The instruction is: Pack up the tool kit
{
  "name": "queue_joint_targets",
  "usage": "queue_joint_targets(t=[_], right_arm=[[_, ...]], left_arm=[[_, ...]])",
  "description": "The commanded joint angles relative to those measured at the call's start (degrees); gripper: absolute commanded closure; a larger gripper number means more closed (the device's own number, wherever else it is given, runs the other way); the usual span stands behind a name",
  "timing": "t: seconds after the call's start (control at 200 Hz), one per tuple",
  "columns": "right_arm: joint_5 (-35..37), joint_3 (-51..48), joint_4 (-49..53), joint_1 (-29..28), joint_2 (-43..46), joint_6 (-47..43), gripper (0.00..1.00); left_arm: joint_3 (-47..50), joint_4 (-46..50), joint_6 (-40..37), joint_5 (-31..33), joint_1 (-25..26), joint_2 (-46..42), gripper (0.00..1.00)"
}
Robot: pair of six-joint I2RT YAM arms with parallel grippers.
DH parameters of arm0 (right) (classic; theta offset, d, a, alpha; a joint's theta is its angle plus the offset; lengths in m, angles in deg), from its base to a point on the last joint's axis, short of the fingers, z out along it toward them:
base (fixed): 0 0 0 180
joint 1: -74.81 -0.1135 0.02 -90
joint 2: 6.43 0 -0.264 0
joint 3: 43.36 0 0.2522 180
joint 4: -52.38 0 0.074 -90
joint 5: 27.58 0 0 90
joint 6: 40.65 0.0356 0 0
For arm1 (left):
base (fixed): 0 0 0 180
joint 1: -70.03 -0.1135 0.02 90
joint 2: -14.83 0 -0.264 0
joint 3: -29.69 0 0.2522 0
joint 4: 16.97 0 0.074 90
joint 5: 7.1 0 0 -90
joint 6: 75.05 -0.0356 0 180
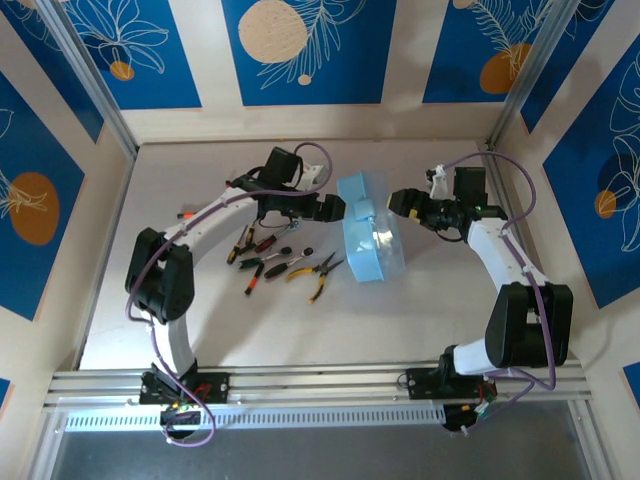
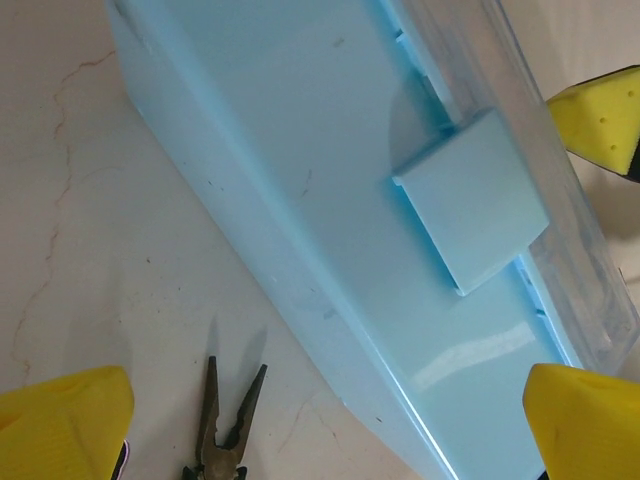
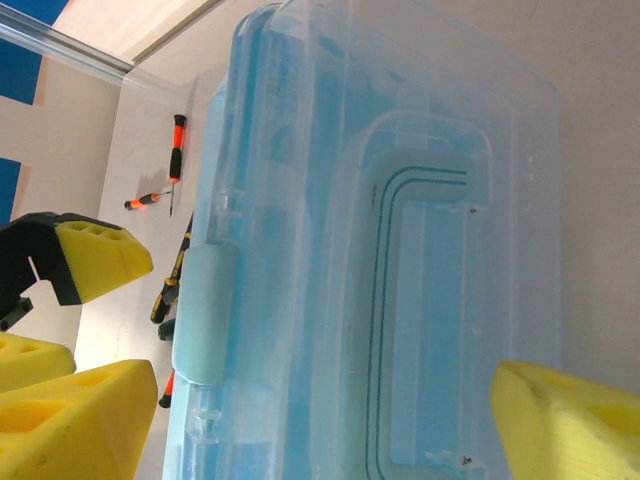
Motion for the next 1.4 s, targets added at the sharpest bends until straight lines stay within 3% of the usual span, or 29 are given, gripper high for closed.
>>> queue_joint_targets(t=[0.0, 0.325, 0.695, 1.396], right_arm=[[-1.2, 1.7, 0.7, -1.3, -1.7, -1.2, 0.13], [2.4, 1.9, -1.5, -3.2, -7.2, 0.3, 0.15], [2.3, -1.4, -5.0, -4.5, -7.1, 3.0, 0.24], [2.0, -6.1, -9.9, -9.8, -5.7, 8.6, 0.49]], left_arm=[[-2.5, 0.3, 1.6, -0.7, 1.0, 1.4, 0.0], [-2.9, -4.7, 7.6, -4.1, 2.2, 1.3, 0.0], [-0.9, -14.9, 17.0, -7.6, 4.7, 3.4, 0.0], [-2.1, -23.2, 26.1, -12.6, 7.2, 8.9, 0.0]])
